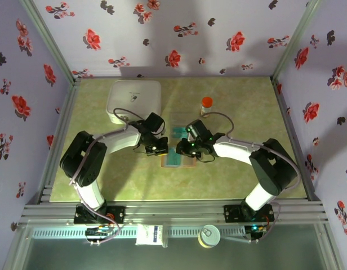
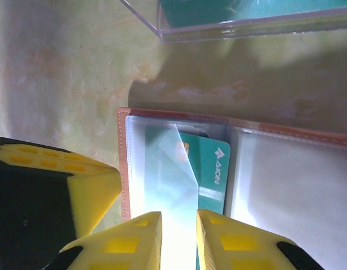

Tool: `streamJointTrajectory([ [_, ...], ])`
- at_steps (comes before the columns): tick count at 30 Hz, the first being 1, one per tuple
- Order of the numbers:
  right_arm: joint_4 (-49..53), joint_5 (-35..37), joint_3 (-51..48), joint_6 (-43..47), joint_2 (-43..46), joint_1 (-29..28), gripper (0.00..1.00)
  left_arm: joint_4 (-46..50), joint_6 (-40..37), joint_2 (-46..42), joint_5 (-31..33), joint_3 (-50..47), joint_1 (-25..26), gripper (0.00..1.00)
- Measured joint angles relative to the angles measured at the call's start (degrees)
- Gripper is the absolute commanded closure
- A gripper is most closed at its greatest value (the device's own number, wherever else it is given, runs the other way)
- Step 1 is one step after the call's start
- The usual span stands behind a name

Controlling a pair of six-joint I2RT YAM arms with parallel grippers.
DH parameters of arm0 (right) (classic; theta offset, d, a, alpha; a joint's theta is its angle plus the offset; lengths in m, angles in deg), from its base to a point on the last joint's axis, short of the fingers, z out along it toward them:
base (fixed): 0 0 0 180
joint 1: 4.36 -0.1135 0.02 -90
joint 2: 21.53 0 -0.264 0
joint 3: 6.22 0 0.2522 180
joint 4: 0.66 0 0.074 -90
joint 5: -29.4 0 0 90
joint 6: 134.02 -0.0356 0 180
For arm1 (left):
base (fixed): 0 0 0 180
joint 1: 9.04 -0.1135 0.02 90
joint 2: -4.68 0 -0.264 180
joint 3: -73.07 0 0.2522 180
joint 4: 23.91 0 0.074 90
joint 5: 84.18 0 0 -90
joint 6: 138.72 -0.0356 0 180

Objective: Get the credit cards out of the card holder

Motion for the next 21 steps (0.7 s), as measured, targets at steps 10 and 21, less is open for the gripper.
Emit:
streamJointTrajectory([
  [10,-4.98,-4.61,-2.40,-2.45,-1.66,0.00,0.75,-0.13,0.13,1.29,1.57,0.00,1.62,1.00],
  [21,-6.88,-5.09,-2.64,-2.38,-5.01,0.02,0.76,-0.11,0.11,1.77,2.62,-0.02,1.62,1.00],
])
